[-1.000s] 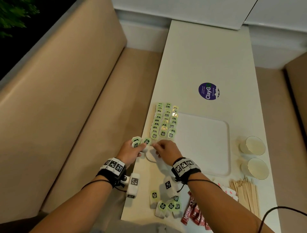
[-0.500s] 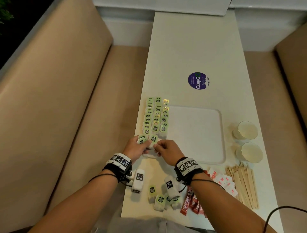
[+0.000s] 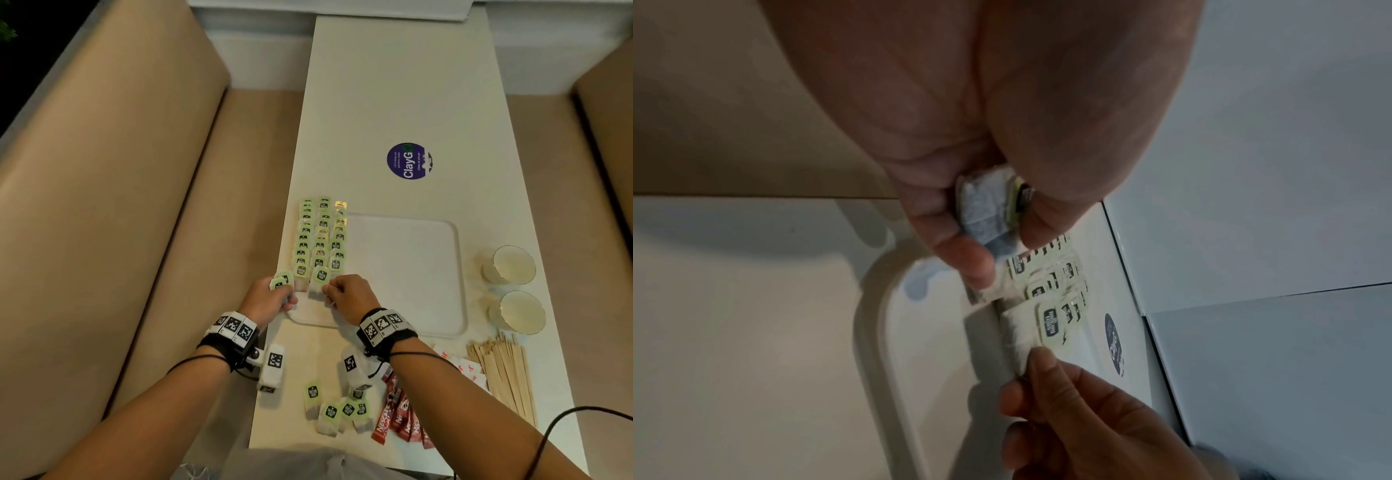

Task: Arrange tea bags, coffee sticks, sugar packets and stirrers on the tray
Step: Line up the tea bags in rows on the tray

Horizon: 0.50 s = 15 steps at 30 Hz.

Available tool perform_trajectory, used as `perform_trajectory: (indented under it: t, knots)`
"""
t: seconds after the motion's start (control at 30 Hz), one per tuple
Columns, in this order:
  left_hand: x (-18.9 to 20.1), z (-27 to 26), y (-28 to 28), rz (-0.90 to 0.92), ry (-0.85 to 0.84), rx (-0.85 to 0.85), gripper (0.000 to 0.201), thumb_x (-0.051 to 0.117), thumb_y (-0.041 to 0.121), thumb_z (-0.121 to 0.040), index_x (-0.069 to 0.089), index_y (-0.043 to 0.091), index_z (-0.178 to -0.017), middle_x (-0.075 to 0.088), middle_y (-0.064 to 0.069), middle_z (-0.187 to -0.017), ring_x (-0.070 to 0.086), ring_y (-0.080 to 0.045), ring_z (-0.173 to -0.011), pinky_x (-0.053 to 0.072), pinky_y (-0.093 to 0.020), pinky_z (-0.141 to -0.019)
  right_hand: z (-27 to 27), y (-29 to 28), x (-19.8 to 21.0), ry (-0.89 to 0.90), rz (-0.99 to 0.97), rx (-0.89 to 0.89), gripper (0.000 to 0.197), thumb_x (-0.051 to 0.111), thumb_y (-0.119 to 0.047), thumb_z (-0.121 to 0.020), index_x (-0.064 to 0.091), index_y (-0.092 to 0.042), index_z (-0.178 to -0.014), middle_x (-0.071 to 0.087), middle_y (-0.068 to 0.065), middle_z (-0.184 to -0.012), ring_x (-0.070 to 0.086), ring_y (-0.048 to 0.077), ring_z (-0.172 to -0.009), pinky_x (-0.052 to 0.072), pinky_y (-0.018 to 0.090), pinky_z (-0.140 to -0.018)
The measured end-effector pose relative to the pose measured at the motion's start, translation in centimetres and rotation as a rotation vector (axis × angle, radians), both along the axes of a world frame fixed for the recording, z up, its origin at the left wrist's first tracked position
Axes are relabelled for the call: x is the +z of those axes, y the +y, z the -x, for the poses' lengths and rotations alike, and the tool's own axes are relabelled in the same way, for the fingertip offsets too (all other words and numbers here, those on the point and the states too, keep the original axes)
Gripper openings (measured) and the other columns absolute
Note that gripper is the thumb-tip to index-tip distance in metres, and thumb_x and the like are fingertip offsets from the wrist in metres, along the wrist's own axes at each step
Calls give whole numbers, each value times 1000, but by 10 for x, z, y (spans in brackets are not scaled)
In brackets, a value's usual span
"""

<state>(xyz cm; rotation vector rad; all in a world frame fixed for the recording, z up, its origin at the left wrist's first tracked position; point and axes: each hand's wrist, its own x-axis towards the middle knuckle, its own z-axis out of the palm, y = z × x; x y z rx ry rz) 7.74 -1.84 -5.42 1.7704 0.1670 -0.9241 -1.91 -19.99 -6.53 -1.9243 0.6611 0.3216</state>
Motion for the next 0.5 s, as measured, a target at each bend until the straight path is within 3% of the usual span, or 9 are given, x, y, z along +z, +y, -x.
perform_trajectory:
  t: [0.13, 0.3, 0.5]
  knots:
    - [2, -1, 3, -16, -27, 7, 16, 56, 1, -94, 71, 7, -97, 62, -9, -75, 60, -18, -69, 52, -25, -63, -7, -1, -1, 57, 33, 17, 35, 61, -25, -97, 73, -7, -70, 73, 5, -69, 63, 15, -63, 54, 32, -75]
    - [2, 0, 7, 11, -25, -29, 11, 66, 1, -92, 67, 10, -99, 68, -13, -85, 66, -18, -74, 56, -24, -63, -12, -2, -1, 75, 69, 19, 38, 61, -26, -96, 71, -10, -64, 70, 3, -62, 65, 17, -64, 56, 35, -76]
    - [-2, 2, 9, 4, -38, -31, 23, 79, 8, -84, 67, 8, -104, 74, -9, -86, 68, -15, -69, 55, -27, -63, -11, -3, -4, 61, 142, -14, 43, 65, -33, -90, 68, -11, -53, 66, 1, -53, 66, 16, -60, 58, 37, -71]
